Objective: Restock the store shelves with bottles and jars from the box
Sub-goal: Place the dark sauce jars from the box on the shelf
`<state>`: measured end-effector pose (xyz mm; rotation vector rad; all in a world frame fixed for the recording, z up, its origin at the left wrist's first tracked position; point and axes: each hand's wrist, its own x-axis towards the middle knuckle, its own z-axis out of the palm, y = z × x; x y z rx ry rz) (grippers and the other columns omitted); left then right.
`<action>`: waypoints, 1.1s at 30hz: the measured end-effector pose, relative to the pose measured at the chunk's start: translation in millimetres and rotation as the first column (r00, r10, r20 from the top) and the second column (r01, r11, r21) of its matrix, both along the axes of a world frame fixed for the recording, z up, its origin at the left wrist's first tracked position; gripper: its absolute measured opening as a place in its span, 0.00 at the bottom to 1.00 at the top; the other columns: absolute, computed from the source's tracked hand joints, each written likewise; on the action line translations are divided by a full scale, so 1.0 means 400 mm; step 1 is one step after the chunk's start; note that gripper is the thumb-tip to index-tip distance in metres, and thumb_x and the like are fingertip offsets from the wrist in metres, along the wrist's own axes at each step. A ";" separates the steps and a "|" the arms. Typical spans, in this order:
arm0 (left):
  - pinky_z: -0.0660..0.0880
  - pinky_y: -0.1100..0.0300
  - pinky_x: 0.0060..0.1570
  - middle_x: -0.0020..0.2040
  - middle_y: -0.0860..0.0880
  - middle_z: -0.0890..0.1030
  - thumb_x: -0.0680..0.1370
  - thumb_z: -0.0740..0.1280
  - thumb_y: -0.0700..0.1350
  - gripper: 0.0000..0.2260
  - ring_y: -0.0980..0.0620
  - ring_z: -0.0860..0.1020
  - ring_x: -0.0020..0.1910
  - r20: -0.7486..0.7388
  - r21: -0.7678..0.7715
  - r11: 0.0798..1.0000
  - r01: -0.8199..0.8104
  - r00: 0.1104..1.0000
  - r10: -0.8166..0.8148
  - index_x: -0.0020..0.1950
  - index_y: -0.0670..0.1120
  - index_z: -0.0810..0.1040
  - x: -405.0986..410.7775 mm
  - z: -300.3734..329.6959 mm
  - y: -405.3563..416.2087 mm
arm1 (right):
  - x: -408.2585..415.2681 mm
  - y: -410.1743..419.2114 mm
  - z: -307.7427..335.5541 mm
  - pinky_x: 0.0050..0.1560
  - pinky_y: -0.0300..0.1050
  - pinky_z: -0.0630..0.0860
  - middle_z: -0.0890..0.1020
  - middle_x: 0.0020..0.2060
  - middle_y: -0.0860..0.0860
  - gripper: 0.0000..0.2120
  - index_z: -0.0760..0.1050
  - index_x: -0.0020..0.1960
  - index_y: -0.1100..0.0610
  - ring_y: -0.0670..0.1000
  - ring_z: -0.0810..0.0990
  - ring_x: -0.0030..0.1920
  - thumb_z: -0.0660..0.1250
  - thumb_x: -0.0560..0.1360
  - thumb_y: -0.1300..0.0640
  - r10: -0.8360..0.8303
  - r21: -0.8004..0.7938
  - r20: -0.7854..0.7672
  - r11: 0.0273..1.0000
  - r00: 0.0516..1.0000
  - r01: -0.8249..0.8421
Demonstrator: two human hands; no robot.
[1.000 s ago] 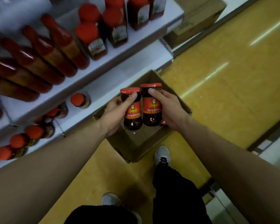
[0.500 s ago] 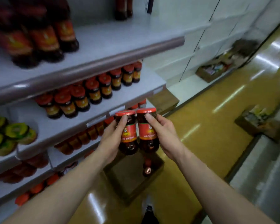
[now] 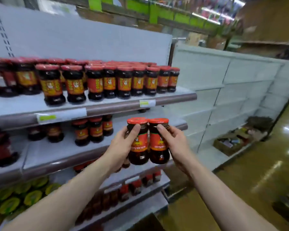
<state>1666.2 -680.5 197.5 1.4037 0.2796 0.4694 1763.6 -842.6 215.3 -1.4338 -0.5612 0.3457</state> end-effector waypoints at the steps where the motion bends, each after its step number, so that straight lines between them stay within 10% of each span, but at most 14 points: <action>1: 0.77 0.39 0.64 0.59 0.49 0.86 0.63 0.74 0.75 0.38 0.46 0.85 0.58 0.017 0.029 1.000 -0.012 1.000 0.012 0.64 0.53 0.80 0.005 0.023 0.000 | 0.015 0.001 0.021 0.50 0.41 0.82 0.89 0.52 0.50 0.16 0.82 0.61 0.56 0.50 0.88 0.53 0.73 0.78 0.48 0.017 0.003 0.019 1.000 1.000 -0.017; 10: 0.78 0.61 0.55 0.57 0.59 0.86 0.73 0.68 0.65 0.23 0.60 0.84 0.57 0.059 0.205 0.968 -0.142 0.989 0.132 0.64 0.57 0.79 0.074 0.183 -0.064 | 0.178 -0.018 0.136 0.61 0.52 0.82 0.88 0.56 0.49 0.15 0.82 0.64 0.52 0.49 0.87 0.58 0.72 0.79 0.48 0.221 0.051 0.130 0.972 0.966 -0.230; 33: 0.79 0.56 0.62 0.56 0.63 0.85 0.76 0.71 0.63 0.17 0.64 0.83 0.56 -0.140 0.187 0.907 -0.379 0.903 0.406 0.61 0.59 0.80 0.250 -0.154 0.226 | 0.382 0.336 -0.207 0.60 0.51 0.82 0.88 0.56 0.49 0.20 0.81 0.64 0.52 0.50 0.87 0.58 0.74 0.75 0.47 0.290 -0.086 -0.072 0.951 0.954 -0.295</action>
